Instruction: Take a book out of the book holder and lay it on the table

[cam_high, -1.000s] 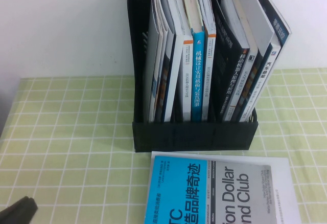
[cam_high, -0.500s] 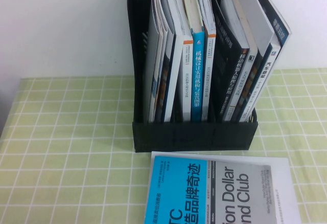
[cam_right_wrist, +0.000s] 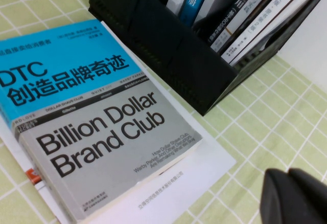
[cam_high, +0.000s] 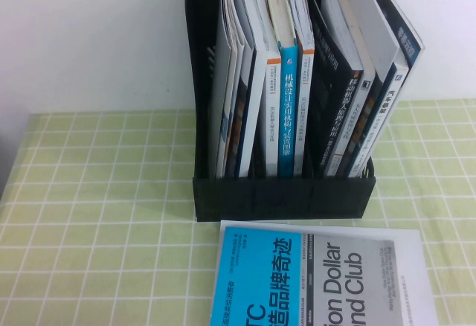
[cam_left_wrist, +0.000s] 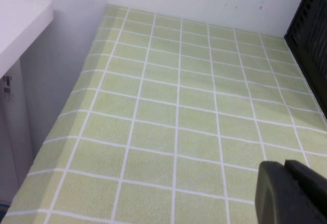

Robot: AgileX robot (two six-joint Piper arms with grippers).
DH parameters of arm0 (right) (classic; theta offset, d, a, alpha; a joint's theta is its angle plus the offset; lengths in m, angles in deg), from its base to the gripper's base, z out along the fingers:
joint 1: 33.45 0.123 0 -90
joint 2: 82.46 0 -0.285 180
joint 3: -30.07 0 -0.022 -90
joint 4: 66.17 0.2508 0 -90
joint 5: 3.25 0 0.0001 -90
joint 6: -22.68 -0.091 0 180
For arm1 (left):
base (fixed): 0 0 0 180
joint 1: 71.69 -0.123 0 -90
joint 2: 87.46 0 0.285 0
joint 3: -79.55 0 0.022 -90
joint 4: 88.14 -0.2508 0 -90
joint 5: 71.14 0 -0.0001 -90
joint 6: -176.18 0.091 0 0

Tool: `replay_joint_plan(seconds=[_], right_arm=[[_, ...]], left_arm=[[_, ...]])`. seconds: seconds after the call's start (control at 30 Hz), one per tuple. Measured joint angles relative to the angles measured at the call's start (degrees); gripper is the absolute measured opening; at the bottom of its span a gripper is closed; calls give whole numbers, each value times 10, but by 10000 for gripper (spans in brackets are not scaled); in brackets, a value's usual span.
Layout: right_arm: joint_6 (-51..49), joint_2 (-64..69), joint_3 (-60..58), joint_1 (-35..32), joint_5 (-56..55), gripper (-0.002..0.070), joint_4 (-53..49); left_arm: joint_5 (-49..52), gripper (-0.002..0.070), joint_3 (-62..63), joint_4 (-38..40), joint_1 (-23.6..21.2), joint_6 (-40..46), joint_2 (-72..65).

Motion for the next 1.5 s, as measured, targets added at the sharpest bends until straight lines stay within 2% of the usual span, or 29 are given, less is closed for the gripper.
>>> replay_joint_plan(seconds=[0.23,0.37,0.6,0.73,0.87,1.0,1.3,1.5], right_arm=[[1,-2,0,-4,0,-1,0],[2,-8,-1,-67,-5,-1,0],[3,-35,-1,-299,-10,-1,1],[-50,-75,-1,-411,-34,-1,6],[-131,-125,-24,-532,-116,-1,46],[-144,-141,-74,-621,-193,-1,135],[-47,-178,-184,-645,-324,-1,190],[22,-194,-237,-645,-339,-1,244]], left_arm=[[0,-2,0,0,0,0,0],[0,-2,0,-1,0,0,0],[0,-2,0,-2,0,0,0],[0,-2,0,-2,0,0,0],[0,-2,0,-2,0,0,0],[0,-2,0,-2,0,0,0],[0,-2,0,-2,0,0,0],[0,-2,0,-2,0,-1,0]])
